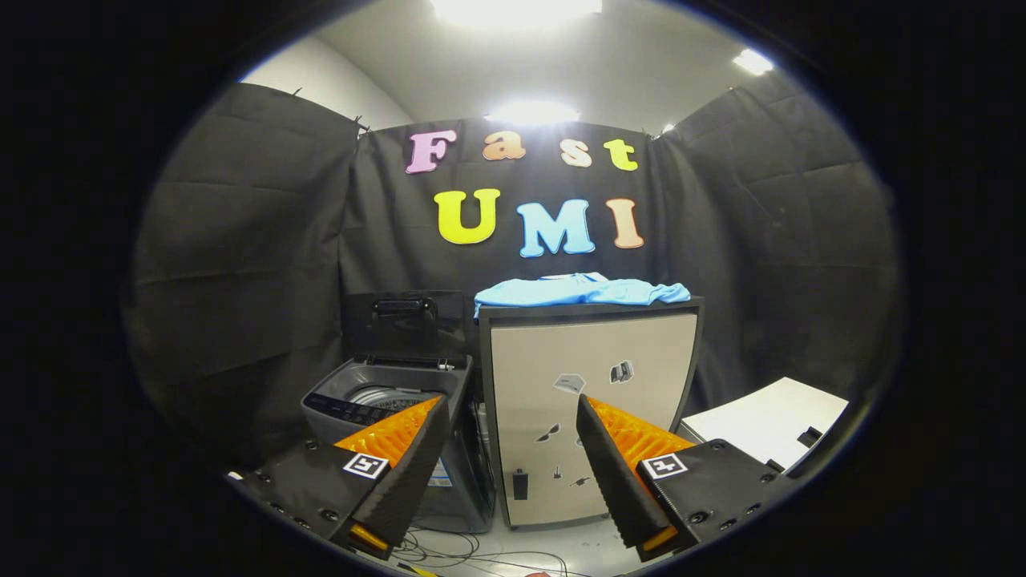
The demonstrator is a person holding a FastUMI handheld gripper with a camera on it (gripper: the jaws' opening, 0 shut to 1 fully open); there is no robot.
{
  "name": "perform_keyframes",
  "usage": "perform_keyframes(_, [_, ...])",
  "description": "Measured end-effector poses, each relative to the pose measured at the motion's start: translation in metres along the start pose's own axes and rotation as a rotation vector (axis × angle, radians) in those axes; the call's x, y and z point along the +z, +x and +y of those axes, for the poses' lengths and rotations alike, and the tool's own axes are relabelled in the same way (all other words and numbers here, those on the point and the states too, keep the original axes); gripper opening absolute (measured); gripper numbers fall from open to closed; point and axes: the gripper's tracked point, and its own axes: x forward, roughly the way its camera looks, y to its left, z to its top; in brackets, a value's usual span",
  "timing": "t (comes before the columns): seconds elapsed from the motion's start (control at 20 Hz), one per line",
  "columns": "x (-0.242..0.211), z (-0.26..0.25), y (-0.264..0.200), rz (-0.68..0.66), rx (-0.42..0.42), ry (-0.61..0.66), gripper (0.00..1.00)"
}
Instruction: Put the clothes into the washing machine and then close the washing machine lid.
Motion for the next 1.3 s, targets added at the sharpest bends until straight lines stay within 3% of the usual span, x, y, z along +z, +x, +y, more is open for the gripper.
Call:
perform_keyframes(0.65, [0.027,-0.007,0.006,-0.029,-0.014,-0.009,0.99])
perform_keyframes(0.95, [0.069,-0.014,0.021,-0.042,-0.013,-0.040,0.99])
perform_keyframes(1.3, [0.132,-0.029,0.071,-0.069,-0.007,-0.041,0.98])
